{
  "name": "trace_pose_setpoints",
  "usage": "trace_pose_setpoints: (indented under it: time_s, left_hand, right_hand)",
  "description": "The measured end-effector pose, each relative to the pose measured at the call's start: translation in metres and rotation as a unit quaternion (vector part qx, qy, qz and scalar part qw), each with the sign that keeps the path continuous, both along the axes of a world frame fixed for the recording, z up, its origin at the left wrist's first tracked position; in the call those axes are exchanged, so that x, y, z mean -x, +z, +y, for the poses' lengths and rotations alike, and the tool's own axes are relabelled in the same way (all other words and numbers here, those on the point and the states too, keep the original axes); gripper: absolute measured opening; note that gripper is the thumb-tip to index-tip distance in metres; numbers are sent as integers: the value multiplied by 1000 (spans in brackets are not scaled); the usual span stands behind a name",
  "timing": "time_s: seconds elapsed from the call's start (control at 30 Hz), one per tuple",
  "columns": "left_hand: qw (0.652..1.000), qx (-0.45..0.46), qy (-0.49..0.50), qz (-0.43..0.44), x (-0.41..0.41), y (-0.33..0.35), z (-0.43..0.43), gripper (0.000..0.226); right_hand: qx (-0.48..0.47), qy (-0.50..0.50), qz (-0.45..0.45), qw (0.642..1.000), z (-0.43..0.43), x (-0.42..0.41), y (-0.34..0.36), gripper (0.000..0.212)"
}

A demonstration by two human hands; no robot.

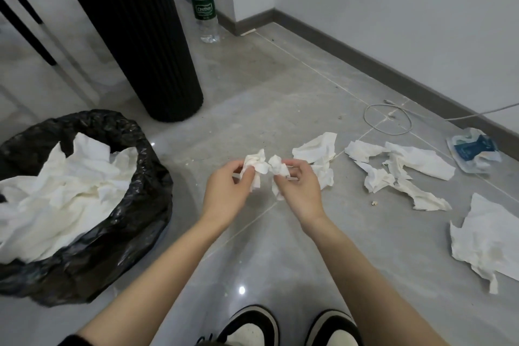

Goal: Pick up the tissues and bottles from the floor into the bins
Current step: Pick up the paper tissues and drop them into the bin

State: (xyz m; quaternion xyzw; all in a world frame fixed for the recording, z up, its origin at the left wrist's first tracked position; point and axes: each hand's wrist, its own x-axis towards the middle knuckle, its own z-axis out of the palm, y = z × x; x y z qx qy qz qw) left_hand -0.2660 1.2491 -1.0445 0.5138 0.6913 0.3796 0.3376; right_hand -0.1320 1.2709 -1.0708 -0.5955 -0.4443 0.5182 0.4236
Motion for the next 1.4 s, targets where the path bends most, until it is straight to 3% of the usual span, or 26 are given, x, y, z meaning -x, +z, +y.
trace_pose_setpoints:
  time_s: [0.23, 0.37, 0.5, 0.63, 0.73, 0.87, 1.17, 1.4]
  left_hand:
    - [989, -129, 71, 24, 52, 64, -10, 23]
    - [975, -180, 131, -1, 86, 92, -24, 21]
    - [960, -196, 197, 44, 116, 104, -39, 29]
    - [943, -157, 254, 144, 149, 91, -49, 21]
    - [935, -78, 265, 220, 161, 77, -54, 33]
    - [931, -2, 247, 270, 165, 66, -59, 45]
    - [933, -93, 228, 264, 140, 93, -45, 52]
    - [949, -144, 110, 256, 78, 105, -18, 44]
  right_hand:
    - [6, 48, 128, 991, 5, 63, 60, 31]
    - [11, 101, 159, 982, 2, 100, 88, 33]
    - [-6, 148, 186, 971, -7, 131, 113, 30]
    - [-21, 204, 154, 967, -16, 160, 119, 30]
    - [-33, 236, 88, 967, -19, 178, 110, 28]
    - [-96, 256, -33, 961, -23, 187, 99, 42]
    - [-112, 187, -14, 976, -11, 150, 98, 34]
    - [-50, 66, -2, 997, 14, 87, 69, 30]
